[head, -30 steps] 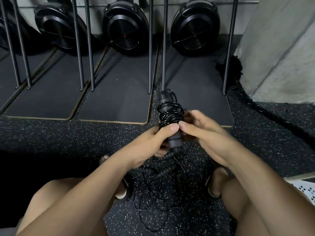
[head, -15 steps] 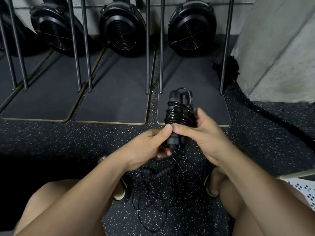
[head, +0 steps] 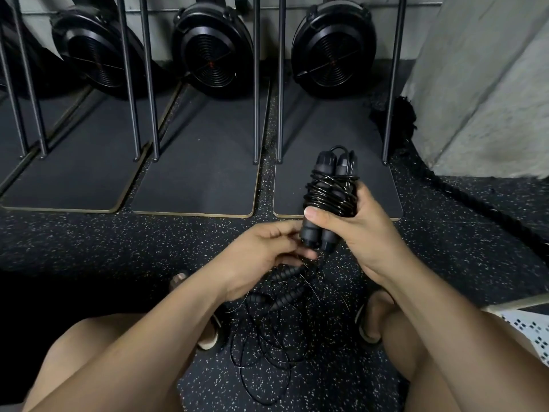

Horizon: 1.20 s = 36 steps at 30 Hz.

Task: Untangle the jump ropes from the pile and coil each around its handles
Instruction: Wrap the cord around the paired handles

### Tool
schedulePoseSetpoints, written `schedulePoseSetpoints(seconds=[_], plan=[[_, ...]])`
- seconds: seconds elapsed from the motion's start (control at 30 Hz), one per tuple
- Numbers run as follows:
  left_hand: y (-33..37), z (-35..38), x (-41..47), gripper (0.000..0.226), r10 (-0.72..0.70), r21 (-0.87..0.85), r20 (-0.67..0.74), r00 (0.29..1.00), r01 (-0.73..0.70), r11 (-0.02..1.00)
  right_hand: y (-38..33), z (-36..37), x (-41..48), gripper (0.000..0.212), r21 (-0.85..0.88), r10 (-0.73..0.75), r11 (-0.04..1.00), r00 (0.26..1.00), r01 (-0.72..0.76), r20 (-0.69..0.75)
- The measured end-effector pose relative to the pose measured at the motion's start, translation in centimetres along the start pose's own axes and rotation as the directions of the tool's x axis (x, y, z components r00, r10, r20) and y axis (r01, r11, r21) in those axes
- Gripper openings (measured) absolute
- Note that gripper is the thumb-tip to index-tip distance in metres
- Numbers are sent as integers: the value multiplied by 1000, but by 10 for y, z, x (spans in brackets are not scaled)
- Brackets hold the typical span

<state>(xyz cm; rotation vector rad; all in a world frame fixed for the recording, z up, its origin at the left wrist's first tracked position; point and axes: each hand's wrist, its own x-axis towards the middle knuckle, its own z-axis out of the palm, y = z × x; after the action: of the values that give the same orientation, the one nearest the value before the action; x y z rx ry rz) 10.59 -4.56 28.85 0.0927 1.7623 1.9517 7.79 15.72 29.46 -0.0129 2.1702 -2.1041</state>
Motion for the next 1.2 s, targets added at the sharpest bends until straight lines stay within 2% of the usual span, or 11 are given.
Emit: schedulePoseSetpoints(seconds=[0.1,0.3,0.43,0.67,0.83,1.03,1.2], plan=[[-2,5,1,33,20,69,-94,995,-14,997,-1,2,0,69,-26,-24,999,1000,24,-15],[-5,8,4,30,46,172,-237,970,-5,985,3,10,-3,59,-220,-127,969,991,113,-50],[-7,6,7,27,63,272,-268,961,13,962,3,13,-3,57,-303,-169,942,984,145,-54],[-13,0,10,27,37,343,-296,954,70,937,1,19,-8,55,-435,-207,885,978,169,-40],[-9,-2,11,23,-57,262,-273,960,131,956,3,23,-8,55,-474,-225,862,974,182,-36],[-5,-2,12,28,-164,122,-272,948,203,972,4,26,-8,53,-458,-238,866,971,199,-28],[-5,-2,14,35,-180,105,-295,938,219,970,2,31,-8,55,-509,-274,828,962,235,-2]])
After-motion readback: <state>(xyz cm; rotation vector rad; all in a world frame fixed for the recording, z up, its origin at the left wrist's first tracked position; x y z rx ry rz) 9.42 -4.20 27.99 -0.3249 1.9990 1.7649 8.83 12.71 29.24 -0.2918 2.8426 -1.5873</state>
